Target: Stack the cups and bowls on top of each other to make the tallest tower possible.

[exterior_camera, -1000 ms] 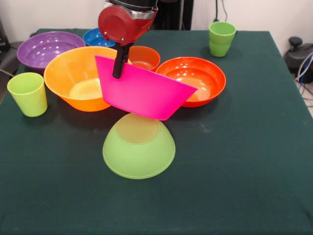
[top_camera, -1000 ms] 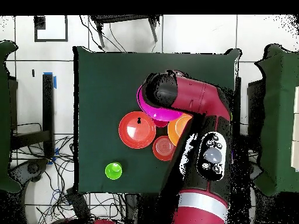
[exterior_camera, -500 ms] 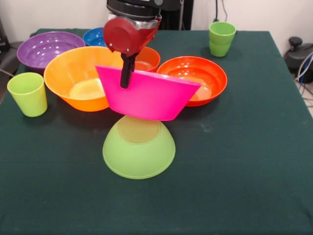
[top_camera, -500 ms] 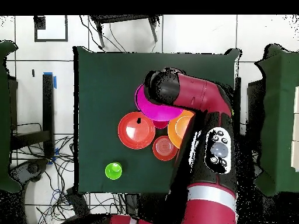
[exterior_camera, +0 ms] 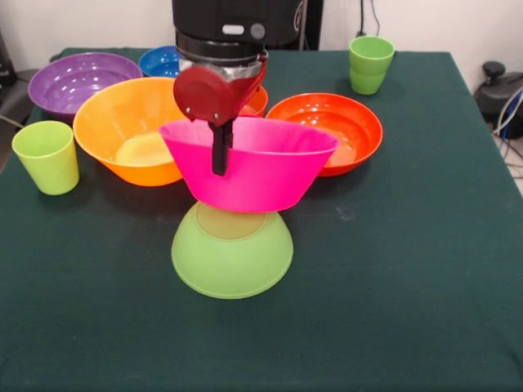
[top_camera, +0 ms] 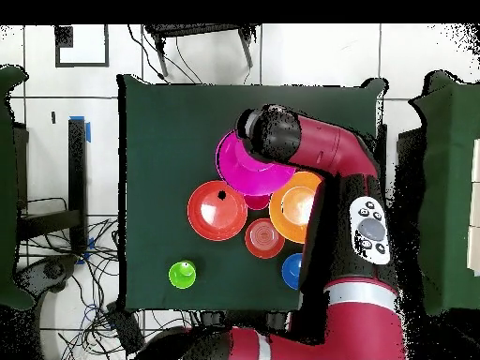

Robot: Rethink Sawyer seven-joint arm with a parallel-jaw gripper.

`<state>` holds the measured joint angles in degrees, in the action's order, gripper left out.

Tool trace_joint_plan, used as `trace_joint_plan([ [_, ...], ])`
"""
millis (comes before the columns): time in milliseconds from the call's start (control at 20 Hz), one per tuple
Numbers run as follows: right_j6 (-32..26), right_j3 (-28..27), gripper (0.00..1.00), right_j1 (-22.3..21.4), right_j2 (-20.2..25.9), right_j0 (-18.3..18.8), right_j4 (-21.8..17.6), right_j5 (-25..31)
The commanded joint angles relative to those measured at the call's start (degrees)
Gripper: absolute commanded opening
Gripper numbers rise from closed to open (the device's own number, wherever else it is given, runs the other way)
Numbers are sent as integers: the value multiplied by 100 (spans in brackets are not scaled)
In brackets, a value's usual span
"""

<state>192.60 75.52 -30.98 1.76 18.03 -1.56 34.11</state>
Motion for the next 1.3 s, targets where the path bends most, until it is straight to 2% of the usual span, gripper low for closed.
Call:
trace_joint_plan([
  [50, -1733, 526, 0, 663, 1081, 175, -370, 139],
  [400, -1585, 738, 0, 656, 1238, 271, -108, 281],
  [600, -1412, 915, 0, 537, 1297, 332, 78, 599],
  [1050, -1472, 1483, 0, 337, 1548, 630, 385, 1038],
  [1300, -1488, 1699, 0, 451, 1801, 816, 475, 916],
])
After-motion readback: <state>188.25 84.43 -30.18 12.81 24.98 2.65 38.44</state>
